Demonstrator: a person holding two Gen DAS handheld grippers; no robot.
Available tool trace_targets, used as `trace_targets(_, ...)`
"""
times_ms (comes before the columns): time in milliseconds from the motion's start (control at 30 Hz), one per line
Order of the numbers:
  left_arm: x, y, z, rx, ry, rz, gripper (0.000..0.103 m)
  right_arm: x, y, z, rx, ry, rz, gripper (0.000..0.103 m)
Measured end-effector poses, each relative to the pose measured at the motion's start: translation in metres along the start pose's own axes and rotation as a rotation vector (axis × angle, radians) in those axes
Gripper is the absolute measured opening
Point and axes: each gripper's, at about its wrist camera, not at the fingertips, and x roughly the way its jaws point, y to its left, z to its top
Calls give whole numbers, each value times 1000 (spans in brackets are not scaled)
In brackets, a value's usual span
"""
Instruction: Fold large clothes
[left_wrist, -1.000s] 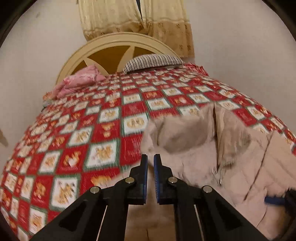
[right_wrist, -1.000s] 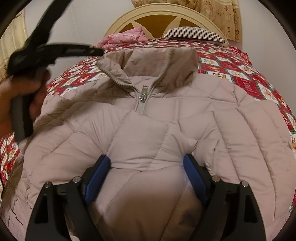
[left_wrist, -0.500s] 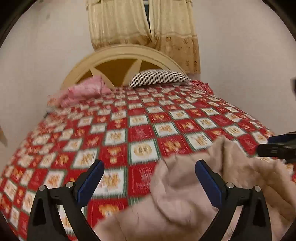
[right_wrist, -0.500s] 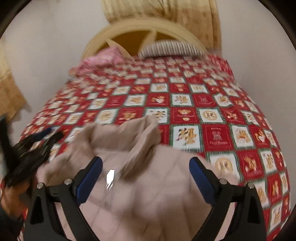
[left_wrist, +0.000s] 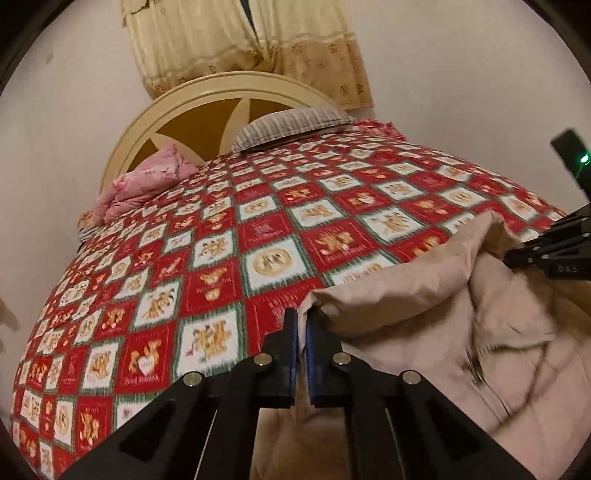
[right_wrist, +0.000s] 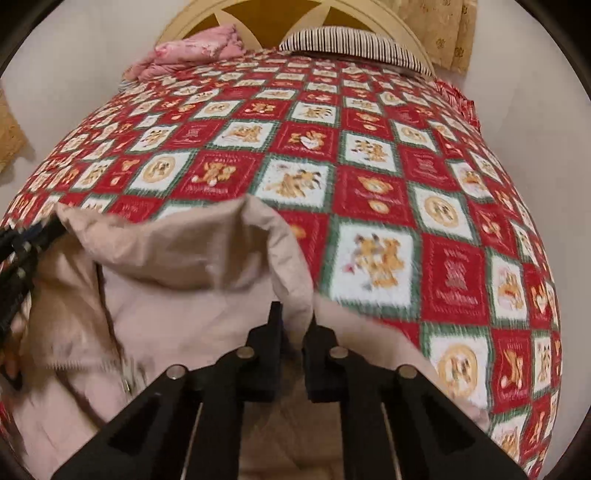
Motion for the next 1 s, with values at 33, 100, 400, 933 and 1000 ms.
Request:
trace_targets(33, -2, -2, -6, 13, 12, -9, 3, 2, -7, -10, 15, 1, 2, 10)
trace_targets(100, -1, -6, -15, 34, 34, -14, 3, 9, -14, -18, 21, 19, 5, 10)
trace_targets(400, -8, -11, -24, 85, 29, -21, 3, -52, -23, -11, 37, -54, 95, 40)
trace_targets(933, -65, 4, 11, -58, -120, -96, 3, 28, 38, 0, -49, 34, 68, 47)
trace_targets(1000, -55, 5, 35, -146, -123, -135, 3, 27, 33, -4, -34, 25, 78, 47)
